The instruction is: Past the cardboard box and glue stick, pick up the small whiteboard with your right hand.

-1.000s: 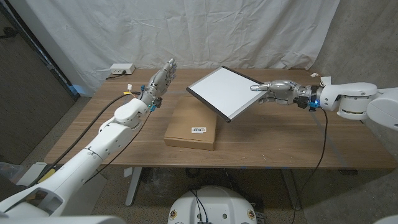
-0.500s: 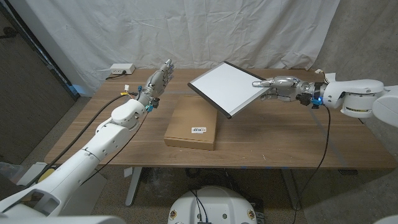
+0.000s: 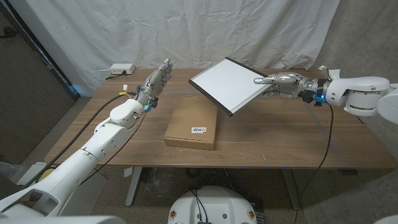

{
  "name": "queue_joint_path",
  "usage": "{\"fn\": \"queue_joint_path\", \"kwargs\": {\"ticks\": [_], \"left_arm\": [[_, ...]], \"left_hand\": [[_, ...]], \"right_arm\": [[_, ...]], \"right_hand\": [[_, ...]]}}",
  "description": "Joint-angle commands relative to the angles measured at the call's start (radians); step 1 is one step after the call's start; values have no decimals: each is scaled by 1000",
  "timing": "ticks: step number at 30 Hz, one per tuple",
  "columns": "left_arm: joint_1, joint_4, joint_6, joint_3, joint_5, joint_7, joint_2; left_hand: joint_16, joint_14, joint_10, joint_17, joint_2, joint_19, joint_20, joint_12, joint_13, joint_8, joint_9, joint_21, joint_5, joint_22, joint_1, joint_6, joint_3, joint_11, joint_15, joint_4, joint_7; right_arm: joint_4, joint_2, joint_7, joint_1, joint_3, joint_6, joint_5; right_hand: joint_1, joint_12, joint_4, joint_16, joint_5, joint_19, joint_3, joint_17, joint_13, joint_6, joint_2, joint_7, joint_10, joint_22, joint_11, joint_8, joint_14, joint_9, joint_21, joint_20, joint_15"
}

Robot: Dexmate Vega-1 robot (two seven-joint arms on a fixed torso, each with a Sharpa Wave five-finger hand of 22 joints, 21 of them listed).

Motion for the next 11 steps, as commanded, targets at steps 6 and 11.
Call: {"fn": "queue_joint_path", "kwargs": {"ticks": [6, 11], "left_arm": [[-29, 39, -2, 12, -2, -20, -13], [-32, 44, -2, 12, -2, -23, -13]], "left_hand": [[8, -5, -4, 3, 6, -1, 2, 3, 2, 5, 6, 1, 5, 5, 3, 1, -6, 5, 7, 0, 5], [8, -5, -5, 3, 6, -2, 0, 3, 2, 5, 6, 0, 5, 5, 3, 1, -7, 8, 7, 0, 6]], "right_arm": [[-16, 22, -4, 11, 17, -20, -15], [-8, 24, -9, 33, -4, -24, -10]], "right_hand": [[91, -6, -2, -7, 7, -11, 11, 5, 6, 10, 88, 3, 62, 5, -51, -4, 52, 5, 18, -98, -68], [93, -7, -3, -8, 8, -14, 12, 7, 8, 10, 89, 2, 63, 6, -54, -5, 52, 6, 23, -99, -69]]}}
